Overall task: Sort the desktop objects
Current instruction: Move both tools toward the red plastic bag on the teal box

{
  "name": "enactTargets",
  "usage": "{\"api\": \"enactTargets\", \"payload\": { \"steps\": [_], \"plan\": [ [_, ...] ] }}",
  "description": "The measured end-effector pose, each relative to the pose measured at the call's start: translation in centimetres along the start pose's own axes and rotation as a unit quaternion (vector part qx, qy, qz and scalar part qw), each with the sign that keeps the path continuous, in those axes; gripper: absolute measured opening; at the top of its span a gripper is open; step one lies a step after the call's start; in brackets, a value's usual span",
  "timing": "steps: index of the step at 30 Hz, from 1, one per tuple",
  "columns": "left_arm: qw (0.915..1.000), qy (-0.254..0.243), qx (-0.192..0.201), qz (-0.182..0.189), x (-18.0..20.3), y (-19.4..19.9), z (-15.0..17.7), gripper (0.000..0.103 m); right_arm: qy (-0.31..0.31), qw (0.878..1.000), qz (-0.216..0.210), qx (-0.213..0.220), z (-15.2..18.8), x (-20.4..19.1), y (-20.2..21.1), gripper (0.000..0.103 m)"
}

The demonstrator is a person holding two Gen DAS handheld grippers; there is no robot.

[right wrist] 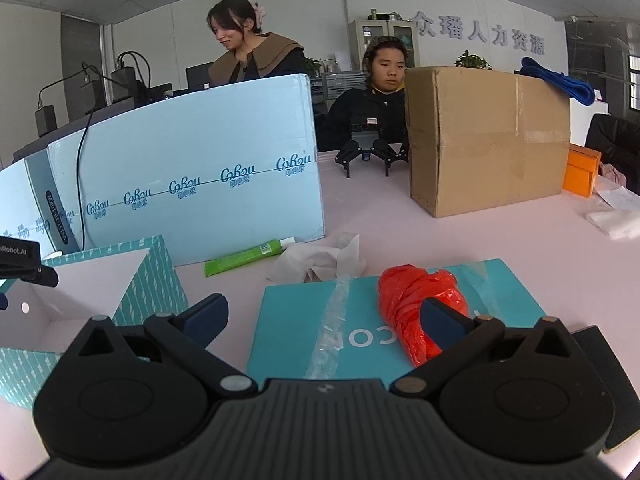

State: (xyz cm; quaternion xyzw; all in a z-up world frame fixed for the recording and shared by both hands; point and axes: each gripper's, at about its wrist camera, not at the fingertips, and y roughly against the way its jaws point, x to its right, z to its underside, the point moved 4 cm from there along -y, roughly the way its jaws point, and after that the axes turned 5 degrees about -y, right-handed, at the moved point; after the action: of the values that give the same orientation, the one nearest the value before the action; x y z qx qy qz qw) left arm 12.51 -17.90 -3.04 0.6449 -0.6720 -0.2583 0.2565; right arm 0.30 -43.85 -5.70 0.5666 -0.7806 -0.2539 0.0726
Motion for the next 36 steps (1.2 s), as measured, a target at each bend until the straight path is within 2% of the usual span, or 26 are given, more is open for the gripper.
{"api": "enactTargets", "payload": {
  "steps": [14, 20, 27, 36],
  "plan": [
    [0.9990, 0.044, 0.001, -0.010, -2.4, 0.1, -0.3, 0.087, 0.052, 0.998, -0.017, -0.016, -0.2, -1.8, -0.8, 0.103],
    [0.9969, 0.077, 0.013, 0.002, -3.4, 0.3, -0.9, 0.087, 0.072, 0.997, -0.022, -0.025, -0.1, -2.8, -1.0, 0.103],
    [0.9966, 0.079, 0.014, 0.018, -3.0, 0.3, -1.1, 0.087, 0.104, 0.994, -0.030, -0.027, -0.1, -4.2, -0.9, 0.103],
    [0.9966, 0.068, 0.026, 0.038, -1.9, 1.5, -1.3, 0.087, 0.113, 0.993, -0.025, -0.019, -0.3, -4.2, -0.2, 0.103]
  ]
}}
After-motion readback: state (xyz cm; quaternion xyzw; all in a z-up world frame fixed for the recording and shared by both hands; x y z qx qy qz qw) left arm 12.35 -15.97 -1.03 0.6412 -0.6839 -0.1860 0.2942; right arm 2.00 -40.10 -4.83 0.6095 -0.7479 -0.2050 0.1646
